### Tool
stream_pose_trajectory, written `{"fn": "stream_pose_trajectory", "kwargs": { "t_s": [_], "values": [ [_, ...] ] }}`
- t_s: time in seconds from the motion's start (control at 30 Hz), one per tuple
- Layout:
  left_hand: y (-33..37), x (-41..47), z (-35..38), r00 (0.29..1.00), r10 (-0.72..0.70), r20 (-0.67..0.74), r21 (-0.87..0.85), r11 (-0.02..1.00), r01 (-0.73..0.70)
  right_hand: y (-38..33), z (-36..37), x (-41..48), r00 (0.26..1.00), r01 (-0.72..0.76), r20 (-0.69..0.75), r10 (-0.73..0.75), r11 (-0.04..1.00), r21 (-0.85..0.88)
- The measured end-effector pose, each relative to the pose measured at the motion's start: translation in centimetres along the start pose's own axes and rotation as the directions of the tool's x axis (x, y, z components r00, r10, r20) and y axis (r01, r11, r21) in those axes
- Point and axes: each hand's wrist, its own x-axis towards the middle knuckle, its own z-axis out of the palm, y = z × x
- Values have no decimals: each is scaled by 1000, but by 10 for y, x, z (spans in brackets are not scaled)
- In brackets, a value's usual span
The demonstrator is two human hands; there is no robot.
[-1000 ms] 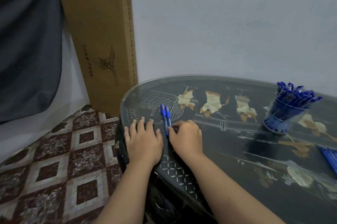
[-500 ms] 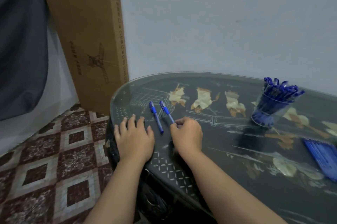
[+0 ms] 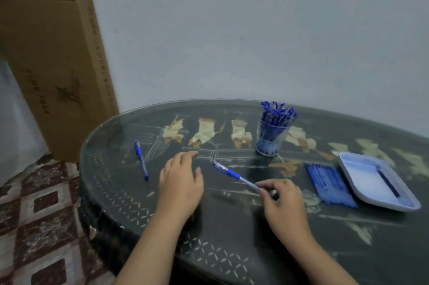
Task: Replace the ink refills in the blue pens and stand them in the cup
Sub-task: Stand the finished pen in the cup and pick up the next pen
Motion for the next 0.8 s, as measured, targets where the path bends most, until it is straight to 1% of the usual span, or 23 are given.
{"fn": "stream_pose_trajectory", "kwargs": {
  "t_s": [0.1,0.17,0.27,0.33,0.47,0.57,0.7,0.8],
  "values": [
    [35,-10,21,991,58,123,-147,988,-40,20,-27,0,1000,-25,6,25,999,21],
    [53,-16,34,983,94,159,-203,977,-61,29,-40,1,998,-51,23,50,998,44],
    [70,-26,49,977,146,154,-205,972,-113,40,-54,1,996,-79,39,77,996,44],
    [76,-29,58,977,158,143,-197,972,-128,48,-61,0,997,-70,29,69,996,46],
    [87,-30,73,971,150,188,-218,970,-108,63,-70,0,998,-34,45,32,999,42],
    [95,-31,79,967,142,210,-242,966,-89,70,-73,2,1000,-9,24,8,999,46],
    [99,-33,88,964,211,162,-233,957,-170,75,-70,7,996,91,21,-90,993,-68],
    [98,-32,95,968,208,137,-337,929,-152,78,-65,9,989,135,-50,-142,983,-121]
  ]
}}
